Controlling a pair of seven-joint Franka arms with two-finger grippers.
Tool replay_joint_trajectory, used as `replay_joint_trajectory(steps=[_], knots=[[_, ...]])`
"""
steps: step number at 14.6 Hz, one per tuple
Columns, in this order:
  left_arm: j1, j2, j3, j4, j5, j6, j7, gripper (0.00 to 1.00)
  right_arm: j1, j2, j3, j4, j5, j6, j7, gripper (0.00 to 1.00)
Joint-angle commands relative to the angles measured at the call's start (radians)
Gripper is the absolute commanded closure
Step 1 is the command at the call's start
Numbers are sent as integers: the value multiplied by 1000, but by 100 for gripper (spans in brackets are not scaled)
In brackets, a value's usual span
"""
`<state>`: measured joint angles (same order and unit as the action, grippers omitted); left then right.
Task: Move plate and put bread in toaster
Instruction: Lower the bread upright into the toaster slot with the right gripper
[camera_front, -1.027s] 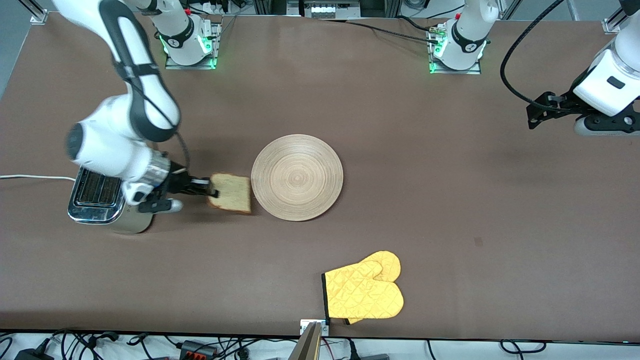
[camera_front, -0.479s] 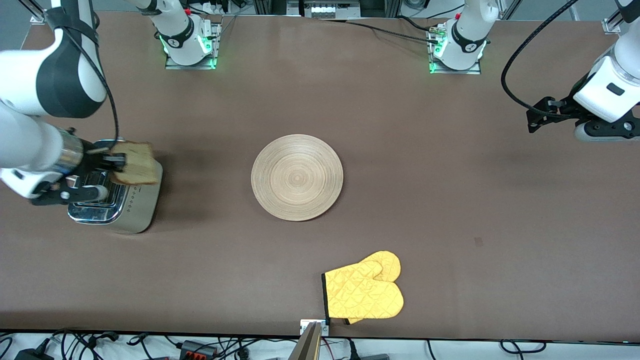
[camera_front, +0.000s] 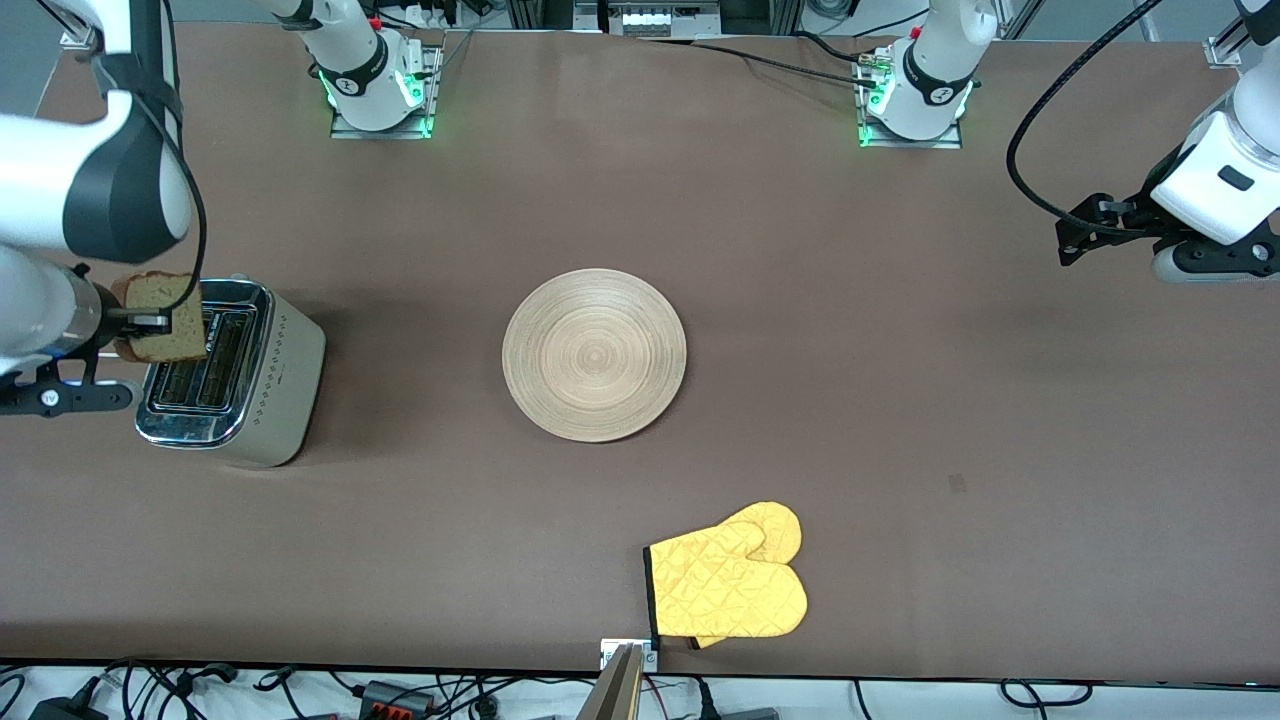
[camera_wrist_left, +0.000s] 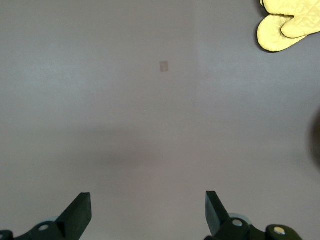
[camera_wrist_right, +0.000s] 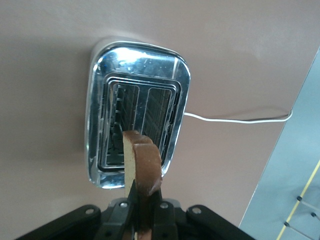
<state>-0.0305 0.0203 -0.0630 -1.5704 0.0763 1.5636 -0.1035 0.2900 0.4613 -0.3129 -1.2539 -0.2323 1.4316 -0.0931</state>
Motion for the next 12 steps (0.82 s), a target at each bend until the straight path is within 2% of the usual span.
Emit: replay_joint_trajectory(steps=[1, 12], knots=[[1, 6, 3, 23, -12, -20, -1, 0, -9, 72, 5, 56, -18, -1, -14, 100], [-2, 4, -9, 26, -9, -17, -10, 0, -9, 165, 8, 45, -1, 190, -1, 100]])
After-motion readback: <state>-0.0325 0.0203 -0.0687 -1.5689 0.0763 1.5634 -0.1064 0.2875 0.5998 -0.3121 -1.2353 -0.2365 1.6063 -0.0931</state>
